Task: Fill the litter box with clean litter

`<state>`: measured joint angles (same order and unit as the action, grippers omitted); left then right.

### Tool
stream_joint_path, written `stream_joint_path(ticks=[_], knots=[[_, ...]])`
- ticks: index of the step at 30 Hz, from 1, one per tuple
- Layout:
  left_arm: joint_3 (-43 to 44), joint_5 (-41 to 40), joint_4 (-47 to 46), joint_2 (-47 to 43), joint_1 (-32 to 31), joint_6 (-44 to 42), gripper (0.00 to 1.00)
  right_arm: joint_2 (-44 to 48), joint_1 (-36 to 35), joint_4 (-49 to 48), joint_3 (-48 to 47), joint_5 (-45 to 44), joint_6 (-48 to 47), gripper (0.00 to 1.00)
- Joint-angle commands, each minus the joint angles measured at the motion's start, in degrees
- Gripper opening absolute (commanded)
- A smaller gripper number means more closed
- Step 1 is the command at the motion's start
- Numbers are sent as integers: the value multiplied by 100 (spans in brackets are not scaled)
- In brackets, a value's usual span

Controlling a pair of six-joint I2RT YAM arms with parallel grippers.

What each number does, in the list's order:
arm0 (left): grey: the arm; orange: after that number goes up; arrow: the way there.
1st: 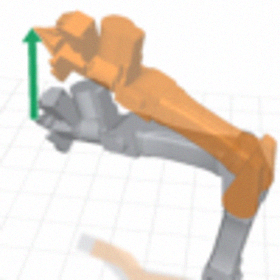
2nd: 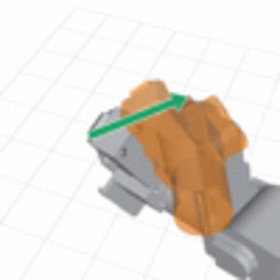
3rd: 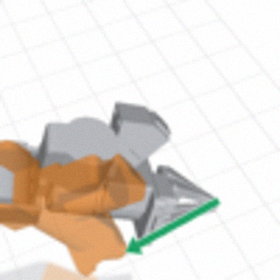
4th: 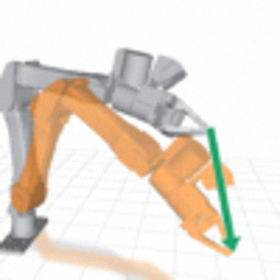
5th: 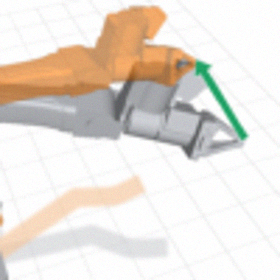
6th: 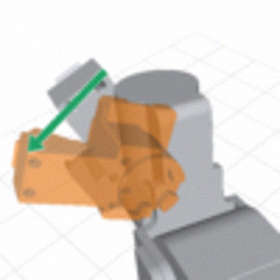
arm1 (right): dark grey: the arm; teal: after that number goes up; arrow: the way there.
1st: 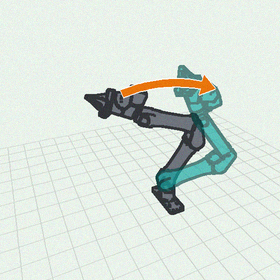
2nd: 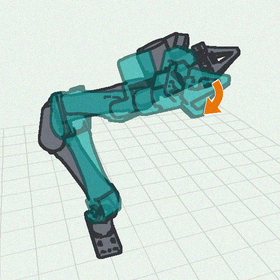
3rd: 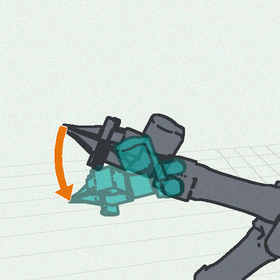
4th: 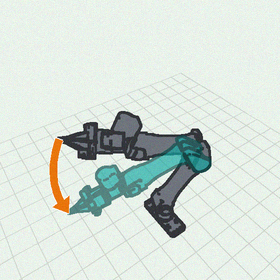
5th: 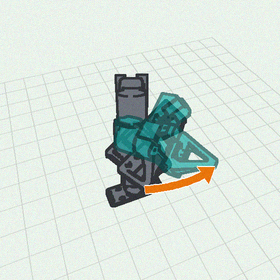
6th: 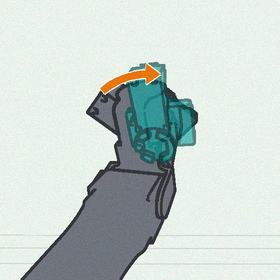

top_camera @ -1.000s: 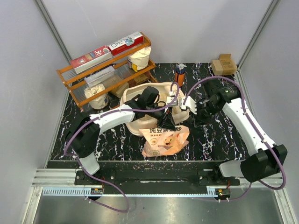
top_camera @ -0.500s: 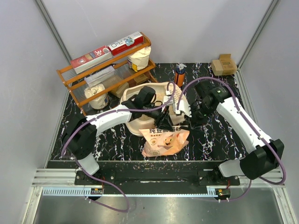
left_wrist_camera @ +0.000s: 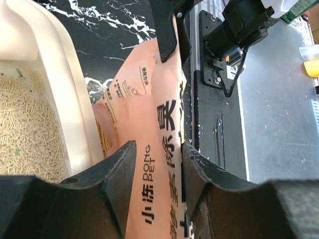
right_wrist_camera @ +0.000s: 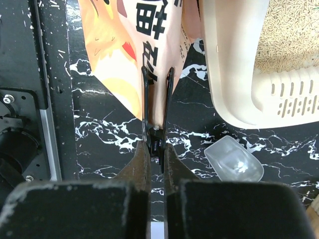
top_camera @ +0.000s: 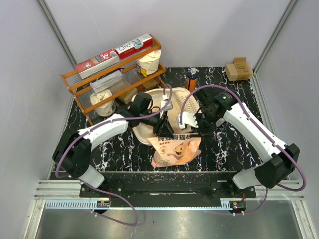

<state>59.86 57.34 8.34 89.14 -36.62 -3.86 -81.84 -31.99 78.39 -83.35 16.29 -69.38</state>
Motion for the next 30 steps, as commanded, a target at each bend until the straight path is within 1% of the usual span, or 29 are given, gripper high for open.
stream_joint_path(ticks=[1, 5, 8, 11, 13, 17, 24, 30], knots=[[-149, 102, -34, -389, 164, -106, 45, -51, -168, 1257, -374, -162, -41, 0], [-211, 119, -34, -459, 208, -106, 45, -95, -159, 1179, -515, -249, 424, 0], [-220, 154, -34, -442, 199, -98, 44, -165, -159, 1170, -559, -13, 891, 0], [-194, 155, -43, -424, 199, -80, 43, -51, -167, 1205, -402, 216, 760, 0], [-185, 163, -43, -415, 199, -62, 43, 19, -185, 1135, -322, 164, 681, 0], [-97, 120, 27, -415, 208, -80, 43, -139, -273, 1187, -436, 14, 549, 0], [-167, 93, 98, -556, 418, -45, 45, -516, -790, 1380, -621, -284, 408, 0], [-334, 75, 45, -758, 665, -27, 45, -684, -1204, 1416, -595, -381, 583, 0]])
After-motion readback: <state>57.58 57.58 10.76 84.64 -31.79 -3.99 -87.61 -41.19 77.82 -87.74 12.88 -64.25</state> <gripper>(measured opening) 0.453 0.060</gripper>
